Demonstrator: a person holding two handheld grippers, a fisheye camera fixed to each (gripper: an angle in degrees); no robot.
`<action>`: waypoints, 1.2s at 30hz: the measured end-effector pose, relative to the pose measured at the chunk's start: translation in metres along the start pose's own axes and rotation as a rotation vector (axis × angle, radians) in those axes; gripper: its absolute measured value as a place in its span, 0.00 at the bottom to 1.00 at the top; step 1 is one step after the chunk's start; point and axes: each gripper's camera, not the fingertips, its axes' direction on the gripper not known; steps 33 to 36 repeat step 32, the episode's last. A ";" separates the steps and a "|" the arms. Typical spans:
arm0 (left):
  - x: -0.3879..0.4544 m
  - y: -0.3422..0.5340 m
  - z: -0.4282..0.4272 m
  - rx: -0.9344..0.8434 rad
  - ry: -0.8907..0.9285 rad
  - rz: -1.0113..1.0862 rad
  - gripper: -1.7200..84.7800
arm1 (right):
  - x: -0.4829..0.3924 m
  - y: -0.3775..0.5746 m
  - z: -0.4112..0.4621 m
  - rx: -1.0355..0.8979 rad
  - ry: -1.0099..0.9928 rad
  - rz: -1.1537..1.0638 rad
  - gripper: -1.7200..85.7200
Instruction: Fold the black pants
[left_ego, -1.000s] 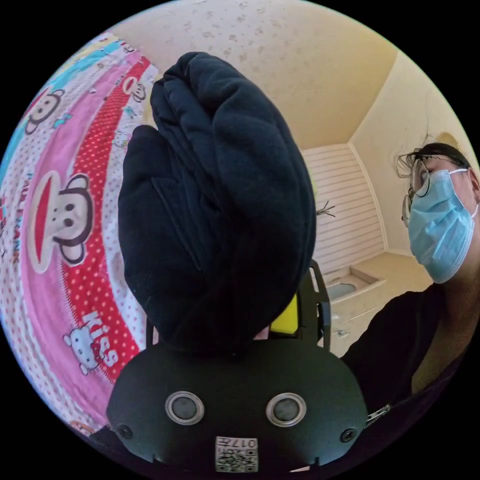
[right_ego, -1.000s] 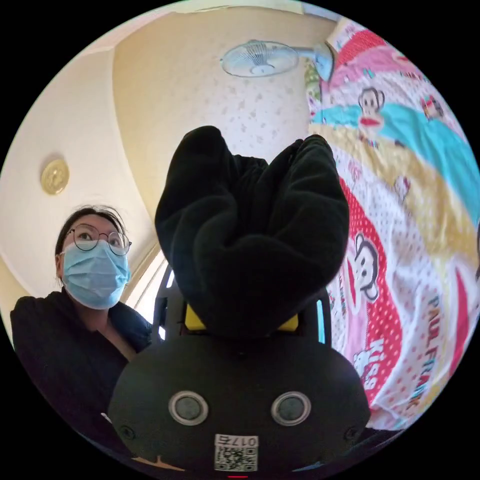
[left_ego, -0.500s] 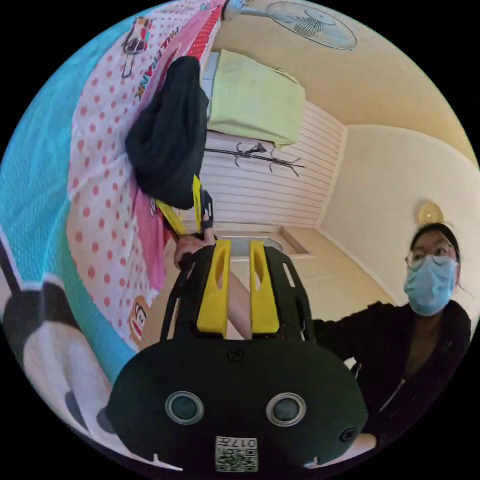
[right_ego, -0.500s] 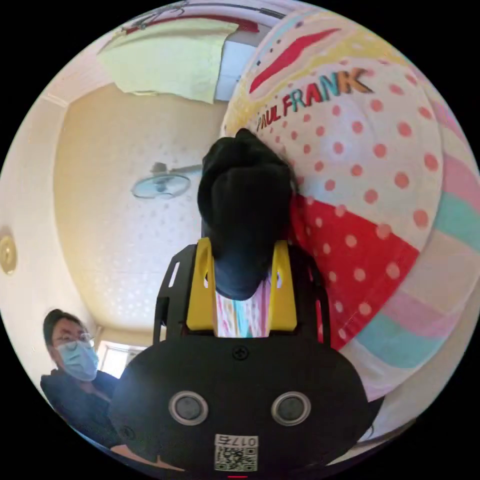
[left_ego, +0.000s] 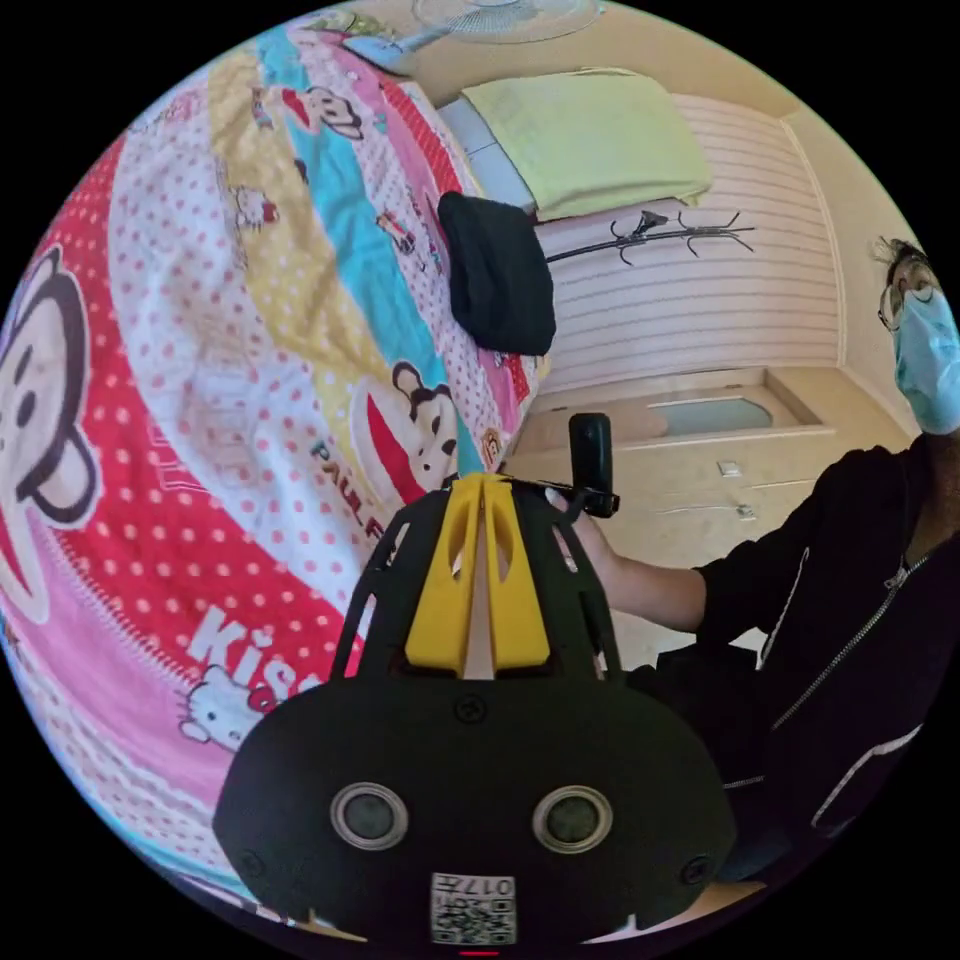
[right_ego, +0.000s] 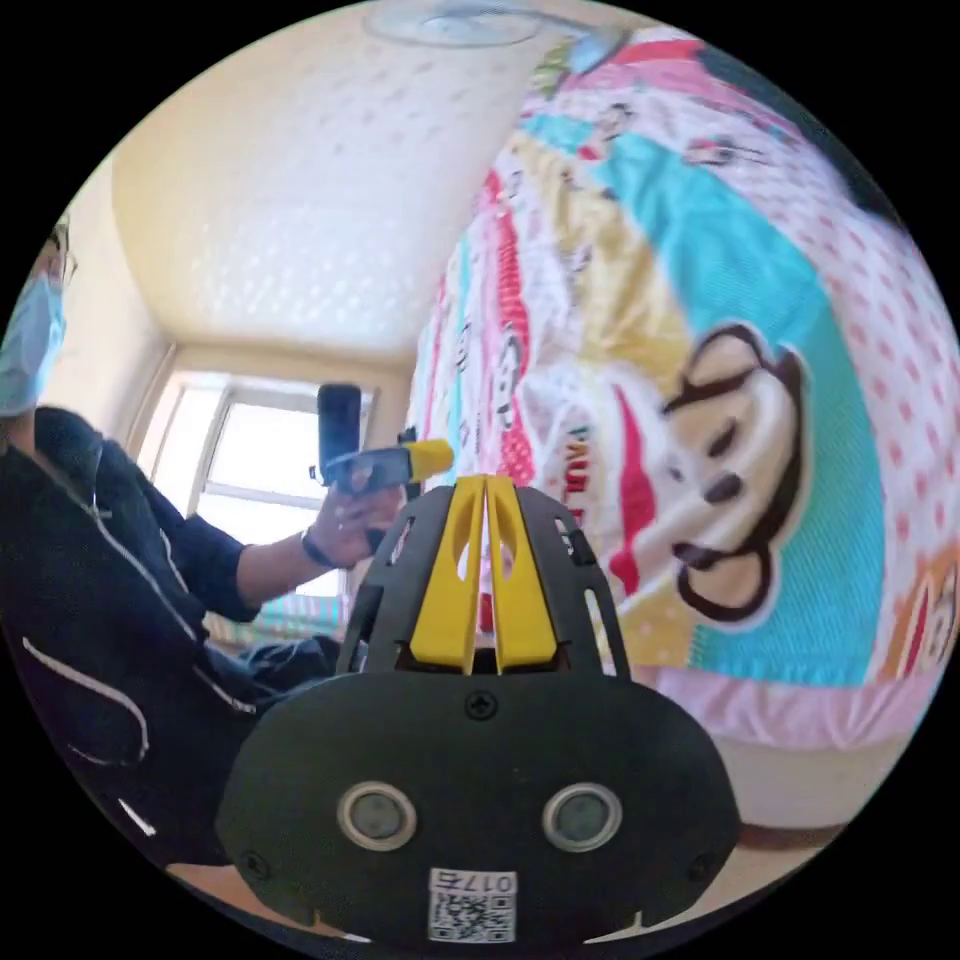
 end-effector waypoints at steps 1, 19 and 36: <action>0.010 0.003 -0.020 0.024 -0.039 0.012 0.01 | -0.036 -0.013 0.014 -0.128 -0.026 -0.153 0.03; 0.342 0.388 -0.243 0.460 -0.791 -0.129 0.01 | -0.444 0.054 0.041 -0.255 -0.202 -1.321 0.03; 0.334 0.636 -0.355 0.830 -1.088 -0.203 0.01 | -0.584 0.173 0.186 -0.200 -0.349 -1.255 0.13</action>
